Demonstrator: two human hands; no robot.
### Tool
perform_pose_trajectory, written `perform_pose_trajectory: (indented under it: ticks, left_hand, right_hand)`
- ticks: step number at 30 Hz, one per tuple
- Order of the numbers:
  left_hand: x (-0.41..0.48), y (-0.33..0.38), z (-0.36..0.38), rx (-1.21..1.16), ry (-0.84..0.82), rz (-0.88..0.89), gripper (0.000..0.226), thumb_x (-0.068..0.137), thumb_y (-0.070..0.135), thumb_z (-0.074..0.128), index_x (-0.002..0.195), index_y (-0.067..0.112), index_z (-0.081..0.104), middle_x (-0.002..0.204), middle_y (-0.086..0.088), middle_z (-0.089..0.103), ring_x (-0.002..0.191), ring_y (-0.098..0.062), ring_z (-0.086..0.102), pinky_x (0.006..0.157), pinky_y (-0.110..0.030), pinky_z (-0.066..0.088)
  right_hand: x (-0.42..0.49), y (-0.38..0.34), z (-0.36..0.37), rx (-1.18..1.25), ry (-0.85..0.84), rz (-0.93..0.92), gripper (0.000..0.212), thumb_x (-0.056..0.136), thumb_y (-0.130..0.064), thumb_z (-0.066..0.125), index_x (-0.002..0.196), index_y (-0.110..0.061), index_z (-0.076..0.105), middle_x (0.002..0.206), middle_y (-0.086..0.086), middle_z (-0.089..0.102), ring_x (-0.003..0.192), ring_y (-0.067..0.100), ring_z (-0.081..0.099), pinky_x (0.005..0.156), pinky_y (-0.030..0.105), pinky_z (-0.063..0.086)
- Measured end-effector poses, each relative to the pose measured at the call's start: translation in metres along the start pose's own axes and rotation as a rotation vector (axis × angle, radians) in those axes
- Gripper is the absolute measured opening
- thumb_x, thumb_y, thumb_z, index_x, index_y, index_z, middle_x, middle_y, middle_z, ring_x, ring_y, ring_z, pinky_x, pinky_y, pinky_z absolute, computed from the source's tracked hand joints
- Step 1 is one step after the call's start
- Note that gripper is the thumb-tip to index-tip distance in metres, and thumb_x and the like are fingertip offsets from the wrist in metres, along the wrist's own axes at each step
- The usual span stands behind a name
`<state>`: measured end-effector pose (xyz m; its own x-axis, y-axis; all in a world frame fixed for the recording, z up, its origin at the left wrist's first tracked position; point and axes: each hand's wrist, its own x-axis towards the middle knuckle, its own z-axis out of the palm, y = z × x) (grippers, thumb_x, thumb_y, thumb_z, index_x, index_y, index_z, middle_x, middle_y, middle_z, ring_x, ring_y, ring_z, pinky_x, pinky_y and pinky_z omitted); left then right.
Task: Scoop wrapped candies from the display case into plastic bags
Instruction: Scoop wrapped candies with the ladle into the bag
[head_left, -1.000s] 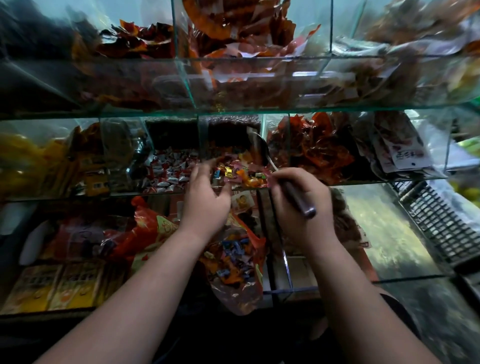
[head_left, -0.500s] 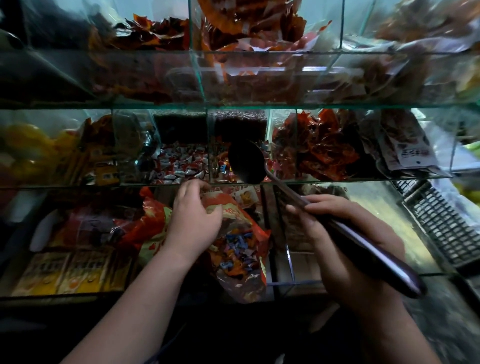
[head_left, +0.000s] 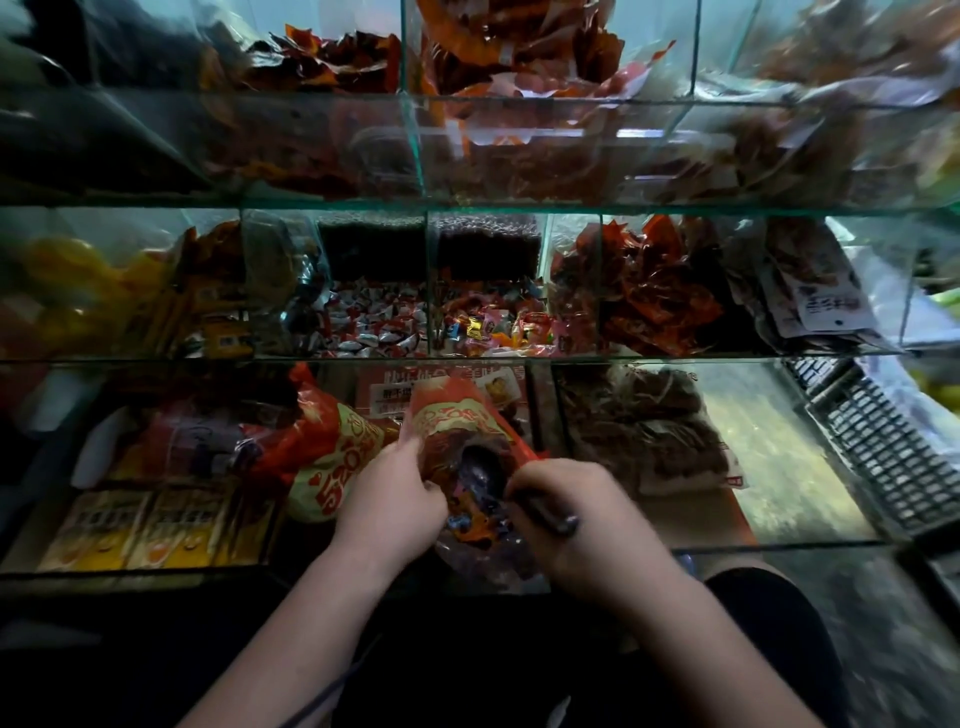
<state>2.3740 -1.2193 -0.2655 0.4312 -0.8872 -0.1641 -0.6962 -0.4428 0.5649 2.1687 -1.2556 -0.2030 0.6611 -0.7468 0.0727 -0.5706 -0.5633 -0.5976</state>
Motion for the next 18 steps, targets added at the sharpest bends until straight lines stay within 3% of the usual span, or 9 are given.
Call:
perform_pose_trajectory:
  ticks: [3, 6, 9, 11, 12, 13, 15, 16, 18]
  left_hand:
    - [-0.005, -0.003, 0.002, -0.072, -0.064, -0.007, 0.092, 0.079, 0.005, 0.054, 0.161, 0.029, 0.018, 0.165, 0.011, 0.023, 0.140, -0.017, 0.044, 0.100, -0.027, 0.047]
    - [-0.009, -0.008, 0.002, -0.102, -0.072, 0.000, 0.089, 0.081, 0.002, 0.051, 0.160, 0.029, 0.020, 0.167, 0.013, 0.016, 0.148, -0.015, 0.029, 0.111, -0.029, 0.035]
    - [-0.012, -0.008, 0.001, -0.119, -0.102, -0.015, 0.094, 0.082, 0.000, 0.047, 0.161, 0.032, 0.007, 0.168, 0.017, 0.006, 0.148, -0.016, 0.026, 0.114, -0.039, 0.035]
    - [-0.014, -0.008, 0.002, -0.140, -0.118, -0.006, 0.097, 0.082, -0.001, 0.046, 0.161, 0.035, 0.000, 0.167, 0.022, 0.000, 0.145, -0.018, 0.032, 0.112, -0.041, 0.041]
    - [-0.014, -0.008, 0.004, -0.153, -0.123, 0.000, 0.098, 0.083, -0.002, 0.045, 0.160, 0.035, -0.001, 0.166, 0.023, -0.002, 0.144, -0.017, 0.035, 0.108, -0.034, 0.045]
    - [-0.014, -0.008, 0.005, -0.166, -0.129, 0.002, 0.097, 0.084, -0.002, 0.046, 0.161, 0.035, -0.001, 0.165, 0.024, -0.004, 0.143, -0.015, 0.036, 0.097, -0.018, 0.048]
    - [-0.014, -0.010, 0.008, -0.185, -0.144, -0.002, 0.096, 0.086, -0.003, 0.047, 0.161, 0.034, 0.000, 0.165, 0.024, -0.004, 0.145, -0.012, 0.033, 0.072, 0.005, 0.038]
    - [-0.014, -0.011, 0.009, -0.190, -0.150, -0.006, 0.095, 0.086, -0.003, 0.048, 0.161, 0.033, 0.002, 0.166, 0.023, -0.003, 0.147, -0.011, 0.029, 0.078, 0.006, 0.033]
    - [-0.014, -0.012, 0.011, -0.193, -0.157, -0.007, 0.092, 0.087, -0.002, 0.049, 0.162, 0.030, 0.006, 0.167, 0.019, 0.002, 0.151, -0.010, 0.019, 0.103, -0.009, 0.025]
  right_hand:
    - [0.020, 0.014, 0.031, -0.127, -0.164, 0.059, 0.034, 0.078, -0.035, 0.069, 0.109, -0.022, 0.067, 0.106, 0.000, 0.062, 0.102, 0.024, 0.061, 0.084, 0.037, 0.051]
    - [0.031, 0.028, 0.048, -0.180, -0.136, 0.095, 0.029, 0.079, -0.027, 0.071, 0.107, -0.025, 0.067, 0.104, -0.002, 0.062, 0.101, 0.024, 0.061, 0.082, 0.036, 0.052]
    - [0.040, 0.031, 0.055, -0.192, -0.099, 0.137, 0.022, 0.077, -0.035, 0.067, 0.097, -0.026, 0.068, 0.094, -0.003, 0.070, 0.090, 0.022, 0.067, 0.074, 0.036, 0.057]
    - [0.043, 0.036, 0.055, -0.065, -0.046, 0.202, 0.016, 0.076, -0.036, 0.068, 0.088, -0.027, 0.072, 0.087, -0.005, 0.073, 0.082, 0.016, 0.070, 0.071, 0.033, 0.058]
    - [0.044, 0.040, 0.054, 0.007, -0.011, 0.239, 0.009, 0.076, -0.035, 0.070, 0.083, -0.029, 0.073, 0.083, -0.008, 0.074, 0.079, 0.009, 0.070, 0.070, 0.027, 0.058]
    - [0.044, 0.046, 0.054, 0.080, 0.028, 0.279, 0.001, 0.077, -0.032, 0.072, 0.077, -0.031, 0.073, 0.078, -0.012, 0.073, 0.075, 0.002, 0.068, 0.068, 0.018, 0.055]
    - [0.042, 0.054, 0.056, 0.219, 0.130, 0.387, 0.013, 0.079, -0.026, 0.077, 0.069, -0.033, 0.073, 0.073, -0.018, 0.073, 0.074, -0.006, 0.067, 0.064, 0.008, 0.048]
    - [0.042, 0.058, 0.059, 0.308, 0.186, 0.449, 0.015, 0.081, -0.023, 0.079, 0.069, -0.031, 0.074, 0.072, -0.018, 0.073, 0.074, -0.006, 0.067, 0.067, 0.010, 0.050]
    - [0.041, 0.059, 0.065, 0.533, 0.288, 0.583, 0.014, 0.083, -0.016, 0.079, 0.071, -0.022, 0.076, 0.071, -0.010, 0.076, 0.072, -0.002, 0.070, 0.075, 0.024, 0.057]
